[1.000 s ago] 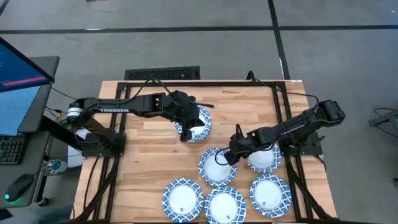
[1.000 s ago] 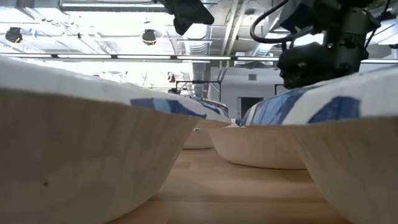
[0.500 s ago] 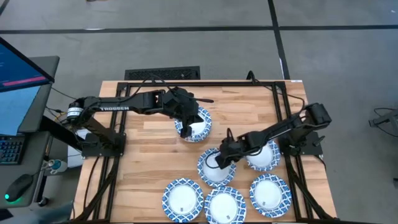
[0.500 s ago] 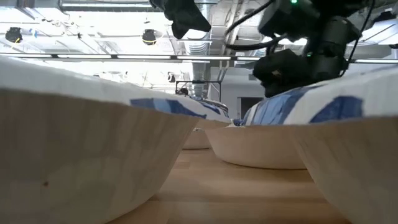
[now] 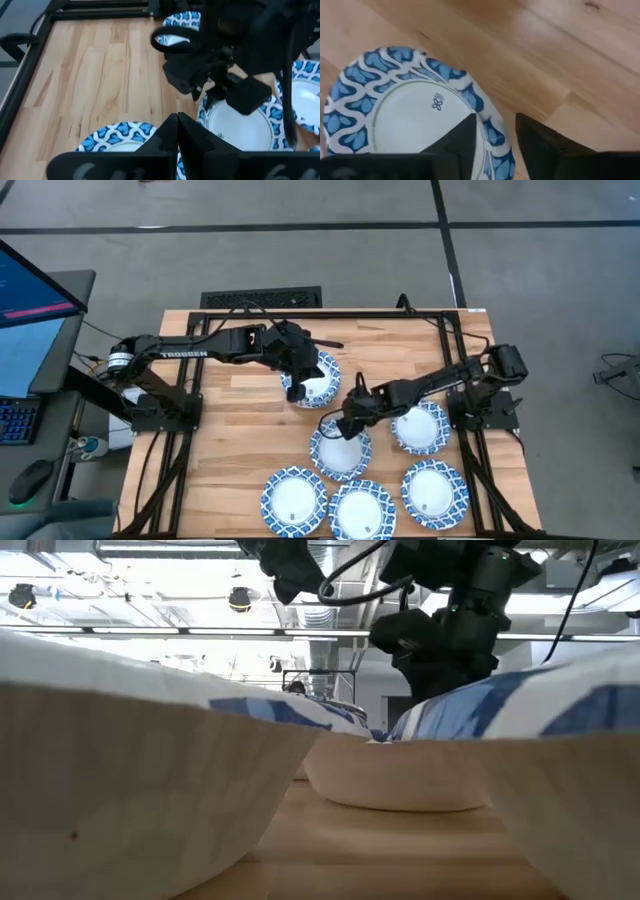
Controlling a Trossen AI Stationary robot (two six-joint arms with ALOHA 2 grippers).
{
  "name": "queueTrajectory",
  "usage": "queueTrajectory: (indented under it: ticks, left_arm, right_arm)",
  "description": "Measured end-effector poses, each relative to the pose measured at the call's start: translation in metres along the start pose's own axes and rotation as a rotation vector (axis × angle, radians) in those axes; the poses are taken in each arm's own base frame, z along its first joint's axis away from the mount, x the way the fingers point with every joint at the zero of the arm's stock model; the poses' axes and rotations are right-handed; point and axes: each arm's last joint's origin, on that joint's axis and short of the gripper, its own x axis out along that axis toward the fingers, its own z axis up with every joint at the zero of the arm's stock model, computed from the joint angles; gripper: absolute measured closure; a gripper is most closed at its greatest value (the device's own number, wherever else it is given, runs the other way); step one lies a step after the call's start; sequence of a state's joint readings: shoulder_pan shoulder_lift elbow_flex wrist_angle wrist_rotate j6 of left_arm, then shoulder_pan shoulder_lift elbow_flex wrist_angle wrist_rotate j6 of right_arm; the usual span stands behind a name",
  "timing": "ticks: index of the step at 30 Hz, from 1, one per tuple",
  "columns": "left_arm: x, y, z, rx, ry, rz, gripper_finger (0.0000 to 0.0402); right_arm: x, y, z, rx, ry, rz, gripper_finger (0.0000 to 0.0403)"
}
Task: Nest bowls inside each other
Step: Stack the blue bowl on top of the blue bowls
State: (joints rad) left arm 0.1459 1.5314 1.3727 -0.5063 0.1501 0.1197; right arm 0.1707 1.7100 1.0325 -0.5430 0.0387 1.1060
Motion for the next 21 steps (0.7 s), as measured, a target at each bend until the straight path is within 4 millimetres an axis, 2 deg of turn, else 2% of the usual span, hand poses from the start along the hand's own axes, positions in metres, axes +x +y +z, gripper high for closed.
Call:
queueTrajectory:
  ticks: [3,6,9,16,19,21]
  left_arm:
    - [0.000,0.000,-0.002,0.010,0.023,-0.002,0.0401]
    - [0.000,0.000,-0.003,0.013,0.035,0.005,0.0401]
    - [0.000,0.000,-0.003,0.026,0.038,0.022,0.0401]
    - [0.000,0.000,-0.003,0.033,0.038,0.026,0.0401]
    - [0.000,0.000,-0.004,0.033,0.039,0.026,0.0401]
    - [0.000,0.000,-0.003,0.033,0.038,0.026,0.0401]
  right_arm:
    - [0.000,0.000,0.001,-0.011,0.008,0.005,0.0261]
    - [0.000,0.000,-0.001,-0.015,0.025,0.004,0.0267]
    - [0.008,-0.001,-0.003,-0.016,0.072,-0.006,0.0249]
    - [0.024,0.000,-0.007,-0.005,0.135,-0.014,0.0176]
    - [0.023,0.000,-0.007,0.010,0.123,-0.018,0.0174]
    - [0.019,0.000,-0.005,0.016,0.109,-0.012,0.0192]
